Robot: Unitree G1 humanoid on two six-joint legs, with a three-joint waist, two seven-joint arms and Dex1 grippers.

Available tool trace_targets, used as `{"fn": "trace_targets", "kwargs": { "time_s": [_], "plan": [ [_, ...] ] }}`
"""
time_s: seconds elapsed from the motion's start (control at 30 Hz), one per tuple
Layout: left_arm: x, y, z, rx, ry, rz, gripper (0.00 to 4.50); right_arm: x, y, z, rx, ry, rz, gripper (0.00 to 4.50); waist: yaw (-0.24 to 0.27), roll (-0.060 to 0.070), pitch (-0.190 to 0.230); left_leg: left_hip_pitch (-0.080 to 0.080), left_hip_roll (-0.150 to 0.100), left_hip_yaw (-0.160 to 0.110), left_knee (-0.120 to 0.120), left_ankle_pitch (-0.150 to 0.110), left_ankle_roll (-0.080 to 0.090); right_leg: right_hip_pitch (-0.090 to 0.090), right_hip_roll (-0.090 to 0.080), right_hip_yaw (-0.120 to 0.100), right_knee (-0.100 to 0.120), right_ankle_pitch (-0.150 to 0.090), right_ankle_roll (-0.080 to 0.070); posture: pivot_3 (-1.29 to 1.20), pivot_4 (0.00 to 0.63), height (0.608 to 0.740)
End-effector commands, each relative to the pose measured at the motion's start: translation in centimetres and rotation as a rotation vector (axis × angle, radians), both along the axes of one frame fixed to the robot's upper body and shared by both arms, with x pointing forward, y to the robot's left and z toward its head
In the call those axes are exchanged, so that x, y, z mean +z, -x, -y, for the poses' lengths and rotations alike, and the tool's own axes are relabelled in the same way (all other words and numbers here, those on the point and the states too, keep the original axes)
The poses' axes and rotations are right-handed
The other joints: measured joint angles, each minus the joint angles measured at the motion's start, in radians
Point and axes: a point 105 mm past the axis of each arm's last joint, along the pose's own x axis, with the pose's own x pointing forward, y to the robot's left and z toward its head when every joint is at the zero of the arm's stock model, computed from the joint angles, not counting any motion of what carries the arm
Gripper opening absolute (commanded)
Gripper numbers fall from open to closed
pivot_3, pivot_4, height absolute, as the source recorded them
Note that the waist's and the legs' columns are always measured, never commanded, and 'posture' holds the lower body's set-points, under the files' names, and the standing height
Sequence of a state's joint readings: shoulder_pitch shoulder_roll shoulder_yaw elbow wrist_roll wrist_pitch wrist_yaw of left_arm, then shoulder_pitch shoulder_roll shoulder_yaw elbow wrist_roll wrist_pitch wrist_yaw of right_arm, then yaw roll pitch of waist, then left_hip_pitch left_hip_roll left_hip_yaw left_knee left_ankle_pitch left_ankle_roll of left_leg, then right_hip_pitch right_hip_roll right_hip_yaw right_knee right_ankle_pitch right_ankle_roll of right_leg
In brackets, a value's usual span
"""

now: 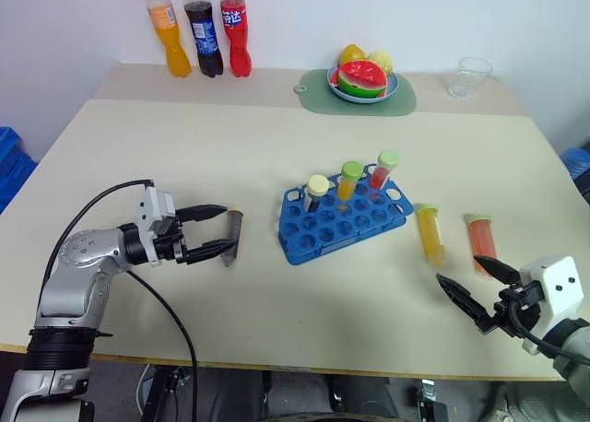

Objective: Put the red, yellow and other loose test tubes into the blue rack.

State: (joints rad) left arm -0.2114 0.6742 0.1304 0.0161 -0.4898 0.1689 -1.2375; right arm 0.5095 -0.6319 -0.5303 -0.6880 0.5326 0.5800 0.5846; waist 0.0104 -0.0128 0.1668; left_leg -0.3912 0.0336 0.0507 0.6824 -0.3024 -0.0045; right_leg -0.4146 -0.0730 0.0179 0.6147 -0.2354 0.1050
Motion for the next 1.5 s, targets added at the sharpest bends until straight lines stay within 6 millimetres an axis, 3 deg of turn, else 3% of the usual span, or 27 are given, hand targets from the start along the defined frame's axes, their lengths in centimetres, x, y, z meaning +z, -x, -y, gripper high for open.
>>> {"fn": "trace_targets", "kwargs": {
  "time_s": [0.03,0.53,0.7,0.83,0.93,1.03,1.23,1.5],
  "plan": [
    [0.9,0.3,0.1,-0.025,-0.026,0.039,3.64,1.6,-0.2,-0.5,0.015,0.038,0.048,4.2,0.0,0.0,0.0,0.0,0.0,0.0,0.0,0.0,0.0,0.0,0.0,0.0,0.0,0.0,0.0,0.0,0.15,0.74],
    [2.6,0.8,0.8,-0.188,0.011,0.025,3.64,3.2,-1.8,-1.8,-0.03,0.003,0.048,4.2,-0.001,0.0,0.0,0.0,0.0,0.0,0.0,0.0,0.0,0.0,0.0,0.0,0.0,0.0,0.0,0.0,0.15,0.74],
    [3.0,1.3,1.7,-0.309,-0.028,0.047,3.64,4.3,-3.6,0.1,-0.141,-0.043,0.001,4.2,-0.002,0.0,0.0,-0.001,0.0,0.0,0.0,0.0,0.0,-0.001,0.0,0.0,0.0,0.0,0.0,0.0,0.15,0.74],
    [3.6,1.3,2.6,-0.389,-0.037,0.064,3.64,4.3,-4.2,3.9,-0.225,-0.075,-0.073,4.2,0.005,-0.001,0.0,-0.002,-0.001,0.0,0.0,0.0,0.0,0.0,0.0,0.0,-0.001,0.0,0.0,0.0,0.15,0.74],
    [4.0,0.9,3.4,-0.426,-0.04,0.086,3.64,3.3,-4.7,7.1,-0.323,-0.082,-0.175,4.2,0.001,-0.001,0.001,-0.002,-0.001,0.0,0.0,-0.001,0.002,0.0,-0.001,0.0,-0.002,0.0,0.0,0.0,0.15,0.74],
    [4.1,0.7,3.7,-0.444,-0.052,0.099,3.64,2.2,-5.4,9.1,-0.371,-0.094,-0.242,4.2,-0.004,-0.001,0.0,-0.002,-0.002,0.001,0.0,-0.001,0.002,0.0,-0.001,0.0,-0.002,0.0,0.0,0.0,0.15,0.74],
    [4.0,0.8,3.7,-0.453,-0.064,0.102,3.64,1.2,-7.1,9.8,-0.374,-0.15,-0.31,4.2,-0.025,-0.001,0.001,-0.002,-0.001,0.001,0.0,-0.001,0.002,-0.001,0.001,0.0,-0.001,0.0,0.0,0.0,0.15,0.74],
    [3.8,1.2,3.4,-0.438,-0.062,0.09,3.64,1.3,-9.6,8.5,-0.316,-0.198,-0.337,4.2,-0.025,0.0,0.001,-0.002,0.0,0.001,0.0,-0.001,0.003,-0.002,0.001,0.002,-0.001,0.0,0.001,0.0,0.15,0.74]
  ]
}}
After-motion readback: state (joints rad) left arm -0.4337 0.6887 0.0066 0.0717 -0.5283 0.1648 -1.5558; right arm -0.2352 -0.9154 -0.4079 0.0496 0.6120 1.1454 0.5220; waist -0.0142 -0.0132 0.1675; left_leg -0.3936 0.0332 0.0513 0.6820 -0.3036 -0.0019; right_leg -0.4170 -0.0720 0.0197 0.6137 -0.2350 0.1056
